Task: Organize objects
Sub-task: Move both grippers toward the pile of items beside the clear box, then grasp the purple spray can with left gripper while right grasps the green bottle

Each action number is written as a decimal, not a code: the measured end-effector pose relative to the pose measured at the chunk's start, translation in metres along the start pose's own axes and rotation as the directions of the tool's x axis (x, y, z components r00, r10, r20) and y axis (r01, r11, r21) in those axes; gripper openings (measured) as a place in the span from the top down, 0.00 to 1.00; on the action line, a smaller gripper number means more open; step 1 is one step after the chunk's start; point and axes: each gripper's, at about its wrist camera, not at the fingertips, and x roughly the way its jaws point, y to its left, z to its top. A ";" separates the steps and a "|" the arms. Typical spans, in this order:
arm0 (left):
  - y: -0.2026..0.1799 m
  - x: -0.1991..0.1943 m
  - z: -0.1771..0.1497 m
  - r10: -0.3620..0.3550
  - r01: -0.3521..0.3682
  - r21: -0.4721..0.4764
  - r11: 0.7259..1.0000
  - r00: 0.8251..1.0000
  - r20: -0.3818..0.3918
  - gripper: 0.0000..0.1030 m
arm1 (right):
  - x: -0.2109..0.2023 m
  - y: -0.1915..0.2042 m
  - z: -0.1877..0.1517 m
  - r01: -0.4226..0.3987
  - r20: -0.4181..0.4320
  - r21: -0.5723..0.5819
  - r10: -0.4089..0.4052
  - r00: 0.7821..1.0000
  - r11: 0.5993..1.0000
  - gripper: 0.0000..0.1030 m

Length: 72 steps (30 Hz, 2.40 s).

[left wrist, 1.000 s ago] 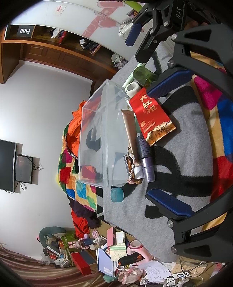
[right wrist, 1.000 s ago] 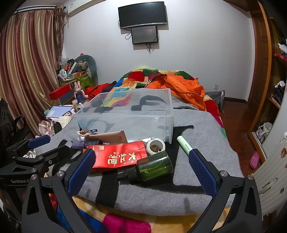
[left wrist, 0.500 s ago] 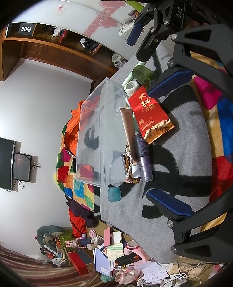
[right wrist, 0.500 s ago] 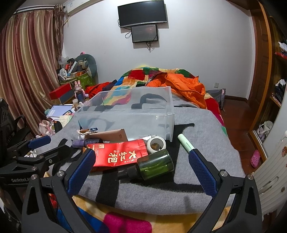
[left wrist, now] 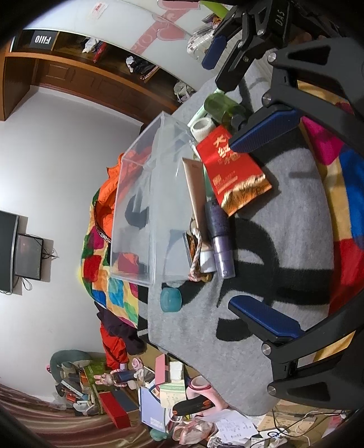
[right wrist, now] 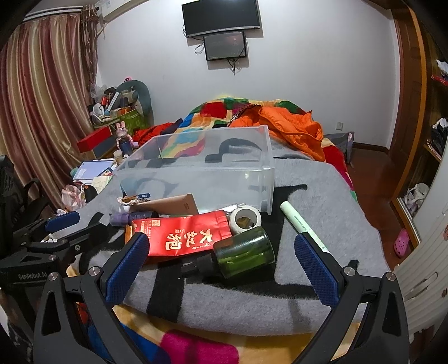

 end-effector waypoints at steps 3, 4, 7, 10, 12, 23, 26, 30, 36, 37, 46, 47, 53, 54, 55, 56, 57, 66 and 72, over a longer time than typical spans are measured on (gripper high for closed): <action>0.011 0.007 0.002 0.022 -0.022 -0.015 1.000 1.000 -0.008 0.00 | 0.008 -0.005 -0.002 0.006 -0.017 0.011 -0.006 1.000 1.000 0.00; 0.015 0.009 0.003 0.030 -0.030 -0.020 0.999 1.000 -0.010 0.00 | 0.010 -0.007 -0.002 0.008 -0.023 0.015 -0.008 1.000 1.000 0.00; 0.027 0.019 0.004 0.063 -0.063 -0.030 0.998 0.998 -0.018 0.00 | 0.021 -0.014 -0.004 0.011 -0.052 0.037 -0.009 0.999 0.999 0.00; 0.039 0.029 0.003 0.068 -0.070 -0.043 0.997 0.997 -0.030 0.00 | 0.033 -0.022 -0.006 0.002 -0.087 0.064 0.003 0.996 0.998 0.00; 0.045 0.038 0.003 0.055 -0.057 -0.060 0.997 0.998 -0.044 0.00 | 0.038 -0.024 -0.007 0.000 -0.100 0.072 0.007 0.995 0.997 0.00; 0.045 0.071 0.009 0.032 -0.035 -0.032 0.999 0.996 -0.089 0.01 | 0.064 -0.032 -0.014 -0.001 -0.171 0.069 0.013 0.985 0.998 0.00; 0.044 0.076 0.009 0.002 -0.006 -0.032 0.999 0.994 -0.108 0.12 | 0.068 -0.035 -0.015 -0.012 -0.179 0.077 0.026 0.983 0.997 0.00; 0.039 0.074 0.008 -0.028 0.027 -0.013 1.000 0.994 -0.105 0.22 | 0.065 -0.035 -0.014 -0.019 -0.156 0.059 0.027 0.987 0.998 0.01; 0.028 0.071 0.001 -0.044 0.047 0.027 0.999 0.992 -0.115 0.47 | 0.064 -0.033 -0.013 -0.059 -0.154 0.045 0.066 0.986 0.997 0.17; 0.026 0.069 0.000 -0.044 0.048 0.032 0.998 0.992 -0.118 0.52 | 0.064 -0.033 -0.013 -0.067 -0.154 0.046 0.074 0.985 0.997 0.20; 0.015 0.038 -0.018 -0.119 0.129 0.064 0.990 0.983 -0.137 0.70 | 0.057 -0.029 -0.014 -0.087 -0.138 0.027 0.090 0.986 0.996 0.36; 0.015 0.036 -0.019 -0.114 0.125 0.068 0.990 0.984 -0.136 0.70 | 0.057 -0.030 -0.014 -0.091 -0.137 0.033 0.095 0.986 0.995 0.36; 0.021 0.032 -0.003 -0.100 0.112 0.086 0.990 0.987 -0.128 0.69 | 0.054 -0.039 -0.014 -0.117 -0.139 0.080 0.127 0.982 0.990 0.40; 0.021 0.034 0.000 -0.103 0.117 0.100 0.988 0.986 -0.132 0.69 | 0.053 -0.039 -0.015 -0.120 -0.139 0.085 0.130 0.982 0.989 0.40; 0.019 0.037 0.001 -0.101 0.116 0.110 0.987 0.985 -0.138 0.69 | 0.053 -0.040 -0.015 -0.120 -0.139 0.088 0.131 0.981 0.989 0.40; 0.016 0.042 0.003 -0.098 0.119 0.130 0.984 0.983 -0.154 0.69 | 0.053 -0.039 -0.015 -0.119 -0.139 0.090 0.131 0.982 0.989 0.40; 0.013 0.046 0.003 -0.100 0.124 0.145 0.982 0.982 -0.163 0.69 | 0.052 -0.039 -0.015 -0.119 -0.138 0.090 0.130 0.982 0.989 0.40; -0.009 0.070 -0.004 -0.070 0.115 0.218 0.969 0.977 -0.201 0.72 | 0.048 -0.039 -0.016 -0.116 -0.132 0.084 0.127 0.983 0.990 0.40; -0.012 0.057 -0.016 -0.057 0.099 0.233 0.967 0.982 -0.179 0.78 | 0.039 -0.042 -0.013 -0.108 -0.101 0.080 0.116 0.988 0.991 0.40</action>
